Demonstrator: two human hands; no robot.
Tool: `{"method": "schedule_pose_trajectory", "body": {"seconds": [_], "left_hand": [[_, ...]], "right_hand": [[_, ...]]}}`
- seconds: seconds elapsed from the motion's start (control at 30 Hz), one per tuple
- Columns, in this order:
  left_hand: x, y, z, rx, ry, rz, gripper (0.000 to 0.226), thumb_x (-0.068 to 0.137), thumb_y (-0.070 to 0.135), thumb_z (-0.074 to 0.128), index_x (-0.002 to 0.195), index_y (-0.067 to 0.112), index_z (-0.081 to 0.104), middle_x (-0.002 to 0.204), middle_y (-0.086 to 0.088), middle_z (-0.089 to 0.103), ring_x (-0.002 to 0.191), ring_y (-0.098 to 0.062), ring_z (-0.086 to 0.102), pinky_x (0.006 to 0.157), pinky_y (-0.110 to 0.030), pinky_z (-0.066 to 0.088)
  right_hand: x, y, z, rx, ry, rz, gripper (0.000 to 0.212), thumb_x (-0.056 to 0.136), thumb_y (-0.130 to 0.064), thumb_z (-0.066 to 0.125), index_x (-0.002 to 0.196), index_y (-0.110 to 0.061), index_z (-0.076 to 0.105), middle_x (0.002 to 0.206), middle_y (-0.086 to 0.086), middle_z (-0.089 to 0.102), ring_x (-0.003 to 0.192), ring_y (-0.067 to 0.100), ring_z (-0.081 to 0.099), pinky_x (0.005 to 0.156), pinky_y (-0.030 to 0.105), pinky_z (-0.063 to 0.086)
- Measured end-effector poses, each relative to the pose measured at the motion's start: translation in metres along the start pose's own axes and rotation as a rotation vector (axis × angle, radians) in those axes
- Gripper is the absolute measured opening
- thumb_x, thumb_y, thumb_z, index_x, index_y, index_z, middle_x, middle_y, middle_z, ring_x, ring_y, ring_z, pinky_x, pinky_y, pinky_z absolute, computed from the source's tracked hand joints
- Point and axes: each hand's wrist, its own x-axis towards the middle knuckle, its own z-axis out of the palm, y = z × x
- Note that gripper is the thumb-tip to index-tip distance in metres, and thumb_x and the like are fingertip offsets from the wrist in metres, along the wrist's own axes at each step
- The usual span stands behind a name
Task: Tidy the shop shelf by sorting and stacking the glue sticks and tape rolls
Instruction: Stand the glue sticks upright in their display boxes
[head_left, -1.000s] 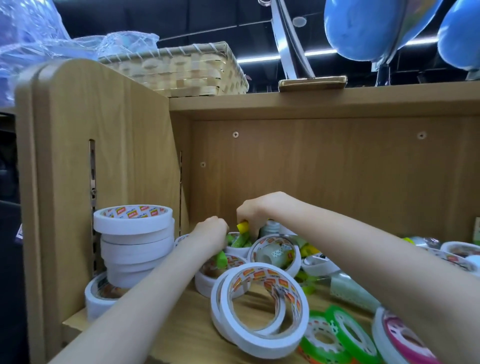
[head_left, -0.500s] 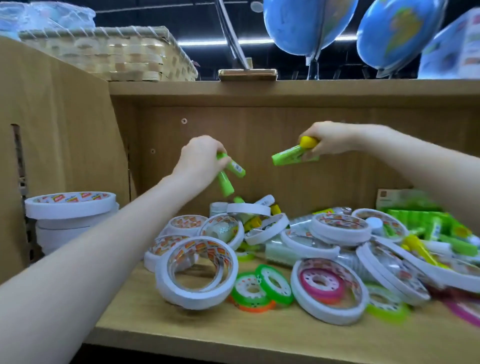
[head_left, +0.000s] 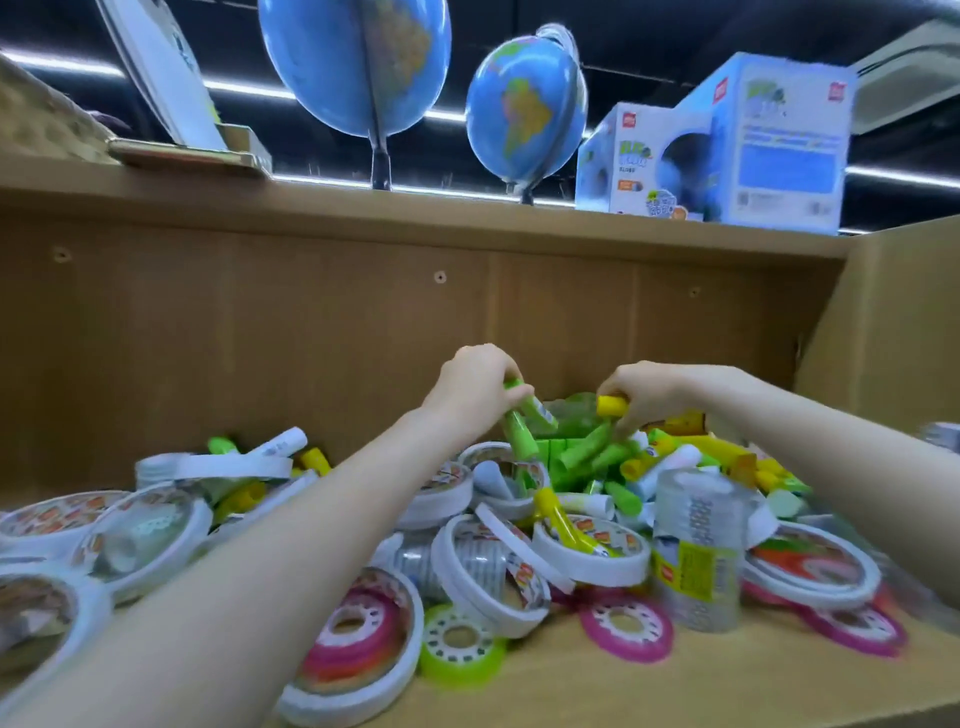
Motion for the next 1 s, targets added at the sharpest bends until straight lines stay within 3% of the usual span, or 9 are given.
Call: {"method": "schedule_pose_trajectory", "body": {"seconds": [0.1, 0.2, 0.43, 0.57, 0.63, 0.73, 0.8, 0.87, 1.0], "left_hand": [[0.011, 0.008, 0.020, -0.064, -0.047, -0.018, 0.026, 0.089, 0.030, 0.061, 0.100, 0.010, 0.071, 0.095, -0.012, 0.068, 0.095, -0.028, 0.060, 0.077, -0.029, 0.042], [0.018, 0.014, 0.039, -0.064, -0.078, -0.019, 0.027, 0.089, 0.030, 0.060, 0.100, 0.008, 0.070, 0.094, -0.013, 0.067, 0.093, -0.029, 0.060, 0.074, -0.029, 0.040], [0.026, 0.026, 0.075, 0.119, -0.090, 0.057, 0.030, 0.092, 0.029, 0.054, 0.108, 0.005, 0.065, 0.110, -0.013, 0.059, 0.104, -0.030, 0.055, 0.080, -0.032, 0.039], [0.032, 0.026, 0.079, 0.133, -0.063, 0.062, 0.032, 0.094, 0.030, 0.053, 0.108, 0.003, 0.063, 0.109, -0.013, 0.058, 0.103, -0.030, 0.054, 0.082, -0.033, 0.039], [0.035, 0.026, 0.081, 0.105, -0.052, 0.041, 0.033, 0.094, 0.030, 0.053, 0.105, 0.002, 0.063, 0.109, -0.013, 0.060, 0.101, -0.029, 0.055, 0.081, -0.033, 0.040], [0.037, 0.027, 0.082, 0.020, -0.022, 0.009, 0.033, 0.092, 0.033, 0.055, 0.105, 0.004, 0.065, 0.110, -0.010, 0.062, 0.103, -0.027, 0.056, 0.077, -0.029, 0.037], [0.037, 0.028, 0.082, -0.075, 0.047, -0.020, 0.031, 0.091, 0.034, 0.058, 0.103, 0.007, 0.066, 0.106, -0.007, 0.062, 0.102, -0.025, 0.056, 0.075, -0.026, 0.034], [0.037, 0.031, 0.080, -0.201, 0.122, -0.064, 0.028, 0.089, 0.035, 0.060, 0.099, 0.010, 0.068, 0.096, -0.005, 0.064, 0.096, -0.022, 0.058, 0.072, -0.025, 0.036], [0.042, 0.040, 0.078, -0.446, 0.189, -0.113, 0.024, 0.087, 0.035, 0.063, 0.093, 0.013, 0.072, 0.095, -0.006, 0.069, 0.095, -0.022, 0.061, 0.078, -0.028, 0.044]], "right_hand": [[0.001, 0.007, 0.001, 0.148, 0.023, -0.044, 0.034, 0.075, -0.027, 0.074, 0.103, -0.011, 0.063, 0.095, 0.011, 0.067, 0.077, 0.018, 0.058, 0.071, 0.034, 0.050], [-0.009, 0.026, -0.010, 0.315, 0.089, 0.009, 0.027, 0.080, -0.031, 0.070, 0.098, -0.012, 0.067, 0.086, 0.006, 0.066, 0.075, 0.015, 0.058, 0.071, 0.030, 0.049], [-0.017, 0.072, -0.001, 0.119, 0.129, 0.324, 0.039, 0.081, -0.046, 0.066, 0.069, -0.010, 0.055, 0.075, 0.006, 0.057, 0.070, 0.022, 0.054, 0.062, 0.027, 0.042], [-0.016, 0.079, 0.013, 0.159, 0.106, 0.386, 0.030, 0.082, -0.036, 0.069, 0.080, -0.007, 0.059, 0.069, 0.005, 0.058, 0.055, 0.017, 0.052, 0.048, 0.023, 0.043], [-0.016, 0.081, 0.019, 0.162, 0.127, 0.393, 0.030, 0.083, -0.031, 0.068, 0.097, -0.005, 0.061, 0.082, 0.007, 0.060, 0.064, 0.020, 0.055, 0.047, 0.020, 0.040], [-0.013, 0.083, 0.019, 0.294, 0.259, 0.330, 0.029, 0.088, -0.022, 0.062, 0.108, -0.002, 0.060, 0.091, 0.010, 0.061, 0.072, 0.023, 0.059, 0.055, 0.021, 0.046], [-0.017, 0.078, 0.013, 0.551, 0.304, 0.189, 0.024, 0.091, -0.020, 0.058, 0.109, -0.004, 0.063, 0.095, 0.009, 0.065, 0.075, 0.018, 0.064, 0.065, 0.024, 0.053], [-0.026, 0.065, 0.008, 0.739, 0.181, -0.013, 0.026, 0.093, -0.022, 0.055, 0.116, -0.012, 0.062, 0.109, 0.001, 0.064, 0.093, 0.007, 0.061, 0.078, 0.022, 0.053], [-0.030, 0.041, 0.015, 0.752, -0.020, -0.210, 0.031, 0.092, -0.028, 0.054, 0.123, -0.027, 0.052, 0.126, -0.009, 0.056, 0.116, 0.004, 0.053, 0.098, 0.026, 0.044]]}}
